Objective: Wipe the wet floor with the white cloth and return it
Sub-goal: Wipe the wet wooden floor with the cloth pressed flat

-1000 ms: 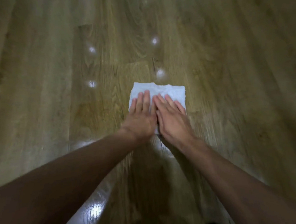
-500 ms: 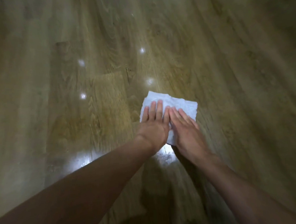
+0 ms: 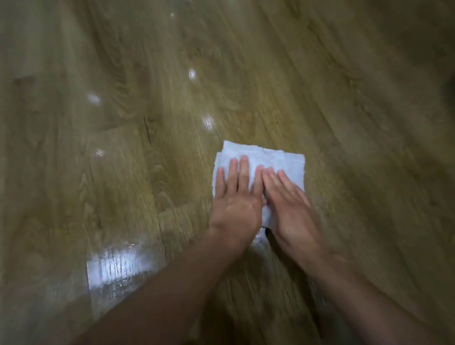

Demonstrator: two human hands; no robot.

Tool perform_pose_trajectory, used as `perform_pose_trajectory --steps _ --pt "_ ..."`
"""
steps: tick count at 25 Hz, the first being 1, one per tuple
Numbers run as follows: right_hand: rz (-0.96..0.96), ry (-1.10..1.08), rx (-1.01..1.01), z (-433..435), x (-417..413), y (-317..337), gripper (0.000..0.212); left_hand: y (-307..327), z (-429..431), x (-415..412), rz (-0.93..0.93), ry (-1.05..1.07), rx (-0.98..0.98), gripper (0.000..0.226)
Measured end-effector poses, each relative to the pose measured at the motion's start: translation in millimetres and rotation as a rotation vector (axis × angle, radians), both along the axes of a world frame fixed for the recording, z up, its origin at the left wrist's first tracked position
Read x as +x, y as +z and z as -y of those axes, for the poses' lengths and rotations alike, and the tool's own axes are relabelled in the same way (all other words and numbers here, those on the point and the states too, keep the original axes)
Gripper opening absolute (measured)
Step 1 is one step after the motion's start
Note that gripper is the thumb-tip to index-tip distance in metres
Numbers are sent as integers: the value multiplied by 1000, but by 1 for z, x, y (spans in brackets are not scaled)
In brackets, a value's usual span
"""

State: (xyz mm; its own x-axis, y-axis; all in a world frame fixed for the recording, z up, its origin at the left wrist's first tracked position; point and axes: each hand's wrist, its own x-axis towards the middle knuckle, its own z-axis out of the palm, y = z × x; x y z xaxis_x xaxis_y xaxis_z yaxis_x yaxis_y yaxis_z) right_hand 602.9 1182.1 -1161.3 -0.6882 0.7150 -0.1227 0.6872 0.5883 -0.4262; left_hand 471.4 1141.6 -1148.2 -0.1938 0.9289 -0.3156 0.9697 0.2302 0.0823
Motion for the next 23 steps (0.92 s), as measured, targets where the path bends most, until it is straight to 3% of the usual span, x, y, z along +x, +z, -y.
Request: perform_pose_trajectory --steps 7,11,14,20,23 --pt "-16 -212 71 -115 -32 -12 56 -21 -108 -3 13 32 106 63" --pt "-24 -269 22 -64 17 -10 55 -4 -77 28 109 -60 68 57" --pt "53 -266 -60 -20 57 3 55 12 -42 55 131 -157 -92 58" --pt "120 -260 -85 -113 41 12 72 12 -129 62 119 -68 -140 61" --pt "114 -273 -102 -95 62 16 71 13 -118 75 110 -130 -136 59"
